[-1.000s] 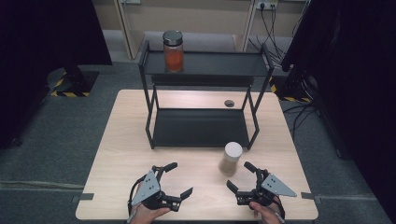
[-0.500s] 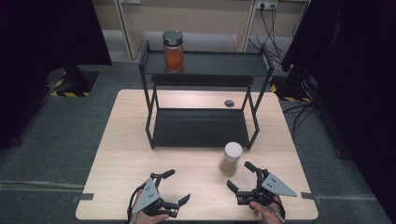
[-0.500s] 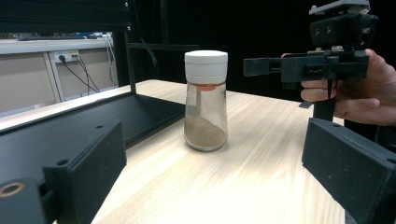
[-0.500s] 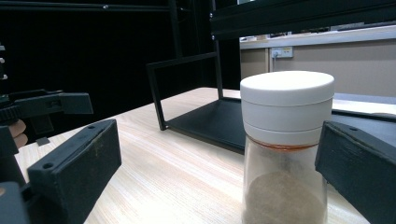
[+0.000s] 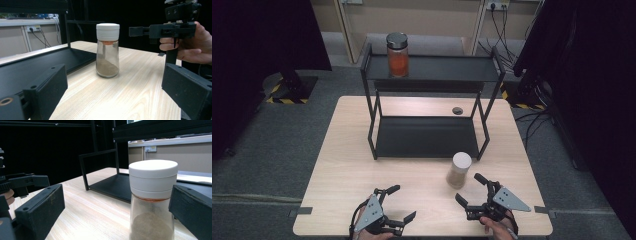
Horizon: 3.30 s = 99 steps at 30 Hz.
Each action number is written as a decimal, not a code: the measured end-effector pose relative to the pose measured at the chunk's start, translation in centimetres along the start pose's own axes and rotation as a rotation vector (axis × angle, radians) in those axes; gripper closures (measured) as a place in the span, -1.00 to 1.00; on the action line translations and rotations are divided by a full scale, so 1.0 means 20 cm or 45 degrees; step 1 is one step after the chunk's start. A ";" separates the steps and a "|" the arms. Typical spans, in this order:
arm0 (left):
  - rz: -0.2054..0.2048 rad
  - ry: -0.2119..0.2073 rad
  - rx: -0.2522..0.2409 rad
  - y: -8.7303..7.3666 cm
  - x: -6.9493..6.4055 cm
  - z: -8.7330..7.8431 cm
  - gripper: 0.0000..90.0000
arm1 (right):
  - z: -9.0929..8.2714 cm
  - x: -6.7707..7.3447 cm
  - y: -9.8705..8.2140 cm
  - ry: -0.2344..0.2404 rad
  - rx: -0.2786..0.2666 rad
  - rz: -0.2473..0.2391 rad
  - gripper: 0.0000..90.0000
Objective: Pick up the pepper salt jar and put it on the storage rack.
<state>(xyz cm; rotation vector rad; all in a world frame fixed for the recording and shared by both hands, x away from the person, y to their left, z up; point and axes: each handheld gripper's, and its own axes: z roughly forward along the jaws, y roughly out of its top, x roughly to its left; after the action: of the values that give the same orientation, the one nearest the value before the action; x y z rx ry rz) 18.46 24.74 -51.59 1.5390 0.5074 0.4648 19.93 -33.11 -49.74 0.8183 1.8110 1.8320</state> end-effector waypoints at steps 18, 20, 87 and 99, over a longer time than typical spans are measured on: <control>-0.040 0.033 0.008 -0.02 0.01 -0.01 -0.87 | 0.03 0.01 0.01 -0.084 0.019 -0.032 -0.98; -0.037 0.034 0.008 -0.02 0.01 -0.01 -0.87 | 0.03 0.01 0.01 -0.091 0.026 -0.040 -0.98; -0.059 0.085 -0.010 -0.03 0.01 -0.03 -0.87 | 0.26 -0.01 0.33 -0.174 0.095 -0.108 -0.22; -0.056 0.092 -0.010 -0.03 0.00 -0.03 -0.87 | 0.28 -0.02 0.48 -0.136 0.077 -0.100 -0.22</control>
<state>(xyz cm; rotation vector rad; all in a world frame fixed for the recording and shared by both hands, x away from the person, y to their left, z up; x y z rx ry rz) 18.12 25.24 -52.17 1.5044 0.5933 0.4894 24.96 -29.71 -40.33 0.8386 1.8124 1.6606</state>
